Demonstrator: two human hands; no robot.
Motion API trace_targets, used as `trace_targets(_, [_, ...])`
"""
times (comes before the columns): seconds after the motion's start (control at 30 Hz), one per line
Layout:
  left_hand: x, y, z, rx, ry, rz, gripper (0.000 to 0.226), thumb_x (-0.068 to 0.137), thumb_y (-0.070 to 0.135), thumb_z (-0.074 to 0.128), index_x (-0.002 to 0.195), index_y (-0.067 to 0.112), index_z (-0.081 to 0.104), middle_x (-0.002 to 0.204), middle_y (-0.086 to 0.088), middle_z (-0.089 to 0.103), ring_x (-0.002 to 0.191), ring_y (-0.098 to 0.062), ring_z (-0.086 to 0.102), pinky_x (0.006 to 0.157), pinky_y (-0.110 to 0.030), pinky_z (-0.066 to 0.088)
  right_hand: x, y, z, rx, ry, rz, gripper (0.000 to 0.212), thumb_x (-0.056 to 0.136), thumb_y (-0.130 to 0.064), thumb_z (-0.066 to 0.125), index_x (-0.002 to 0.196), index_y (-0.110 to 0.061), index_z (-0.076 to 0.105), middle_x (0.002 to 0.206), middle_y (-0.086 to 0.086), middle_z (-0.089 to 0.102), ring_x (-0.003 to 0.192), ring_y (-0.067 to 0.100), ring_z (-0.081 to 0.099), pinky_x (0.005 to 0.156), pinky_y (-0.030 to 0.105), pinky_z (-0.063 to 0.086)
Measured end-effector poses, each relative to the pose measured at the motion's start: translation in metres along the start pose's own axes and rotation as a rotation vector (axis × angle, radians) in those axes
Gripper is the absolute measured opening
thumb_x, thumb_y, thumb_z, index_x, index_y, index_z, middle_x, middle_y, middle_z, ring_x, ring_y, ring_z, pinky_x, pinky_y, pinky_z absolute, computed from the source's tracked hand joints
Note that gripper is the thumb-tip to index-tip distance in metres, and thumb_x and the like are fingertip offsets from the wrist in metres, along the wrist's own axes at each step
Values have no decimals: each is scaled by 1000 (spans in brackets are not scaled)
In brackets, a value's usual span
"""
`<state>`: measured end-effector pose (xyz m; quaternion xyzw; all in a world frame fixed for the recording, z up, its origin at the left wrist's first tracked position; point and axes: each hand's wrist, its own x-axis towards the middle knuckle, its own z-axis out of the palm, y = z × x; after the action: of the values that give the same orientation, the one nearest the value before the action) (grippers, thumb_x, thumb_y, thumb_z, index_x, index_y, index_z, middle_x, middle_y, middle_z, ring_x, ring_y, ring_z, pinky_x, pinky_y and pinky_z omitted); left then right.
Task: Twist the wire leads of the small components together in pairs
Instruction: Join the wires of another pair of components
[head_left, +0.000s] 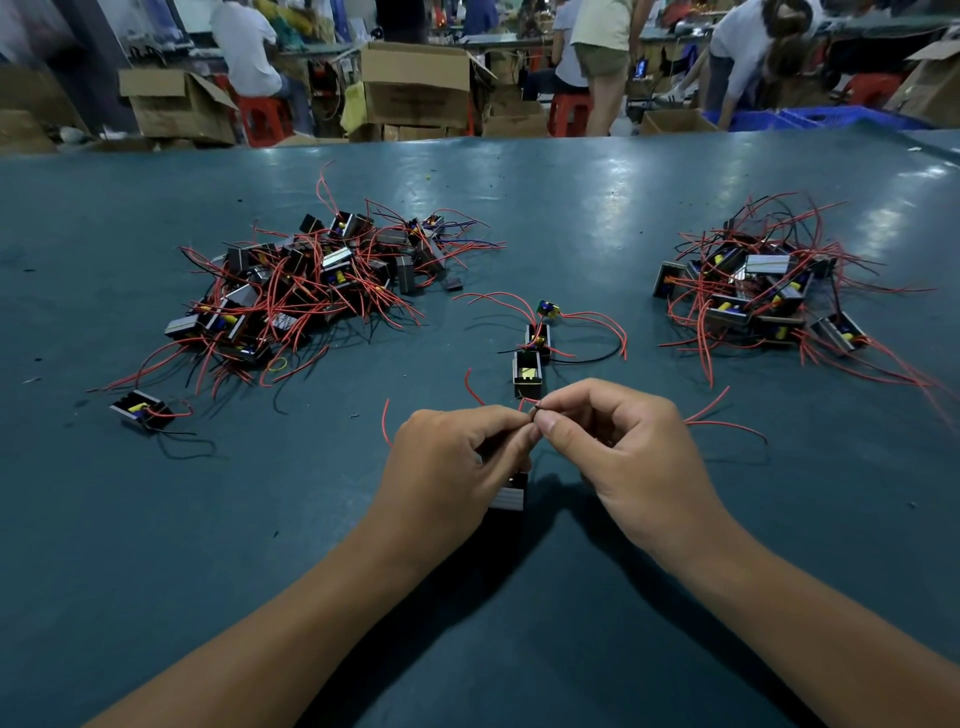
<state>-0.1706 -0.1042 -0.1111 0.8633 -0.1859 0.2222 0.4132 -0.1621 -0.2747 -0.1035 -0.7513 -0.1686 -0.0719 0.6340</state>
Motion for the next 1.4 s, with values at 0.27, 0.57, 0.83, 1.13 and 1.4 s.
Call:
trace_targets(0.27, [0,0,0,-23,7,-21,16,91,31,66,87,22,78,65,13,70,57,3,62,57,-20,48,0,3,2,27,23,7,6,86,-15,74,84,-21,74,71,11,69,63,16,55,60,35,44])
trace_targets(0.57, [-1,5,0,-52,-21,-33,11,89,22,68,87,19,78,68,11,71,58,3,61,57,-16,47,1,5,7,81,42,14,7,84,-10,75,80,-14,72,71,17,65,62,13,50,59,26,41])
trace_targets(0.83, [7,13,-17,-106,-32,-22,11,89,21,66,96,18,73,81,11,68,76,-11,64,70,-21,48,0,3,4,-22,24,-67,5,80,-24,72,78,-19,70,58,-14,46,55,3,38,53,15,33])
trace_targets(1.13, [15,12,-33,24,-184,91,15,94,28,63,86,16,67,79,11,54,73,-10,51,67,-14,36,-2,-7,1,-204,-54,-255,14,81,-11,70,86,-24,74,66,-9,53,56,5,43,56,14,33])
trace_targets(1.4, [17,8,-42,10,-308,77,13,94,26,61,92,15,68,83,6,59,77,-14,56,69,-27,45,0,-8,-1,-295,-73,-317,1,82,-12,71,83,-12,73,67,-16,48,59,2,46,60,11,32])
